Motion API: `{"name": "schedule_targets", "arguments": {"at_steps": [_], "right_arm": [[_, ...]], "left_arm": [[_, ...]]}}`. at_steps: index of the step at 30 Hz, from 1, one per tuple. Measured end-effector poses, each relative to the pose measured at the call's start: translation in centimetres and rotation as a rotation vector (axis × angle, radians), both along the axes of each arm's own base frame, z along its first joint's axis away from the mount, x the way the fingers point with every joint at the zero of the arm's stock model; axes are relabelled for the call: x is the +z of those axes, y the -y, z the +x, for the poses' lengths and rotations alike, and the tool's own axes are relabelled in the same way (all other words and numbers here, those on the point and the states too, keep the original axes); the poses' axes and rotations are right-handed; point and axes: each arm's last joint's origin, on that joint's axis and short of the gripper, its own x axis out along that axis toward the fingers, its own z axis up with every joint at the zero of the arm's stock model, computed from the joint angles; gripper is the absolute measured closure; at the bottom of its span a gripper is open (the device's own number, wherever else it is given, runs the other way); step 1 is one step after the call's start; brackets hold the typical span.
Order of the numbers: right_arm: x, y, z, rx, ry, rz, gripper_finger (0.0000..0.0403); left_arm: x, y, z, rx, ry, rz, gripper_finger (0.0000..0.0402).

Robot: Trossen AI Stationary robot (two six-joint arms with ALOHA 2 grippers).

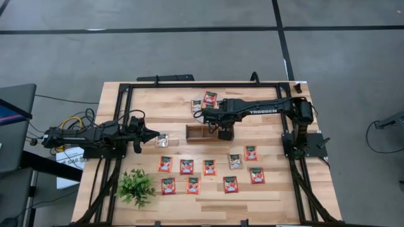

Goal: Pick & Place Tea
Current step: Put the brown tea bag into the right section of the wooden organizer

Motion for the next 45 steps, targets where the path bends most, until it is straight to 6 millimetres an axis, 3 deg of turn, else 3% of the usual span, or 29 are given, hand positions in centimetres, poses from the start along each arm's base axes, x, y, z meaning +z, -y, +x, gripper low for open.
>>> {"name": "schedule_targets", "arguments": {"at_steps": [6, 12, 23, 28, 36, 45], "right_arm": [[0.6, 0.4, -0.4, -0.011, 0.006, -0.051, 0.0335], [4.0, 2.4, -1.6, -0.032, 0.094, -0.119, 0.0335], [5.1, 11.1, -3.1, -0.02, 0.279, 0.055, 0.0335], [5.2, 13.7, -4.0, 0.004, 0.351, 0.134, 0.0335], [4.3, 15.5, -4.3, 0.135, 0.371, 0.109, 0.0335], [-0.8, 18.3, -3.6, 0.089, 0.268, 0.209, 0.0335]], "left_arm": [[0.0, 0.0, 0.0, 0.0, 0.0, -0.001, 0.0402], [0.0, 0.0, 0.0, 0.0, 0.0, -0.003, 0.0402], [0.0, 0.0, 0.0, 0.0, 0.0, -0.002, 0.0402], [0.0, 0.0, 0.0, 0.0, 0.001, -0.007, 0.0402], [0.0, 0.0, 0.0, 0.002, 0.009, -0.051, 0.0402], [0.1, 0.0, 0.0, -0.006, 0.016, -0.091, 0.0402]]}}
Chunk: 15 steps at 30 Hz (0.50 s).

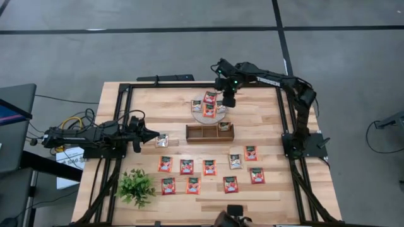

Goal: Pick & Place Tea
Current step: Put the brown tea bag into the right section of the wooden organizer

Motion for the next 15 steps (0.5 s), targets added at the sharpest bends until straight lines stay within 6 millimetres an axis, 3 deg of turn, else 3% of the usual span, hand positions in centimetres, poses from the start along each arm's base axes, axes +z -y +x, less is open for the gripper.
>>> {"name": "schedule_targets", "arguments": {"at_steps": [6, 15], "right_arm": [[-3.1, 1.7, -0.2, -0.042, -0.076, 0.048, 0.0335], [-5.1, 2.4, 0.0, -0.046, -0.108, 0.084, 0.0335]], "left_arm": [[0.0, 0.0, 0.0, -0.006, 0.0, -0.001, 0.0402], [0.0, 0.0, 0.0, -0.008, 0.0, -0.001, 0.0402]]}}
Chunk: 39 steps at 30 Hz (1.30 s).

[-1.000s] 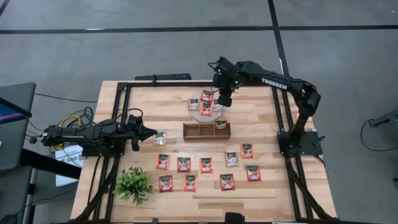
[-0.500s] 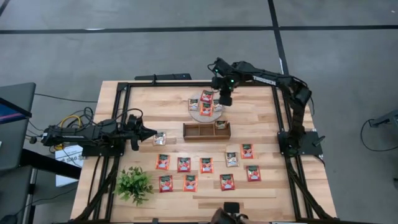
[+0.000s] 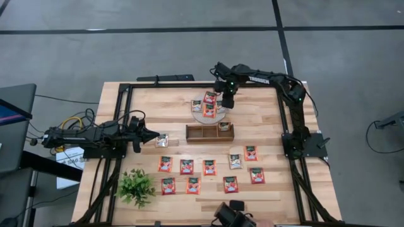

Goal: Pick & Place Tea
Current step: Put the brown tea bag into the right section of the wooden organizer

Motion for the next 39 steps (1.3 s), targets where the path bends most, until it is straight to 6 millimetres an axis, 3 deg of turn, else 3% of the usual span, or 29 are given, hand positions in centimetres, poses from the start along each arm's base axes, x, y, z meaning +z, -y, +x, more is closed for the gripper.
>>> {"name": "schedule_targets", "arguments": {"at_steps": [29, 39], "right_arm": [[-0.4, -0.1, 0.7, 0.005, 0.031, -0.006, 0.0335], [-2.8, -0.1, 0.8, -0.056, -0.043, 0.062, 0.0335]], "left_arm": [[0.0, 0.0, 0.0, 0.0, -0.001, 0.006, 0.0402], [0.0, 0.0, 0.0, -0.001, 0.0, 0.004, 0.0402]]}}
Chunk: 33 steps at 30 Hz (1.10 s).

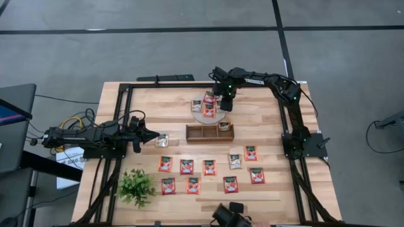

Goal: Pick & Place Tea
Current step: Put the brown tea bag into the right section of the wooden organizer

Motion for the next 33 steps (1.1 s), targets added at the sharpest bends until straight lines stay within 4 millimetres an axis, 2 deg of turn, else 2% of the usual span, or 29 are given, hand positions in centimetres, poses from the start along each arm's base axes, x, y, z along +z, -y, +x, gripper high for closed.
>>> {"name": "schedule_targets", "arguments": {"at_steps": [18, 29, 33], "right_arm": [[-0.03, -0.07, -0.07, -0.015, -0.01, 0.009, 0.0339], [-0.03, -0.18, -0.24, -0.017, -0.027, 0.019, 0.0397], [-0.02, -0.15, -0.3, -0.033, -0.044, 0.003, 0.0398]], "left_arm": [[0.0, 0.0, 0.0, 0.0, 0.0, -0.001, 0.0402], [0.0, 0.0, 0.0, 0.0, 0.0, -0.001, 0.0402], [0.0, 0.0, 0.0, 0.0, 0.0, -0.001, 0.0402]]}}
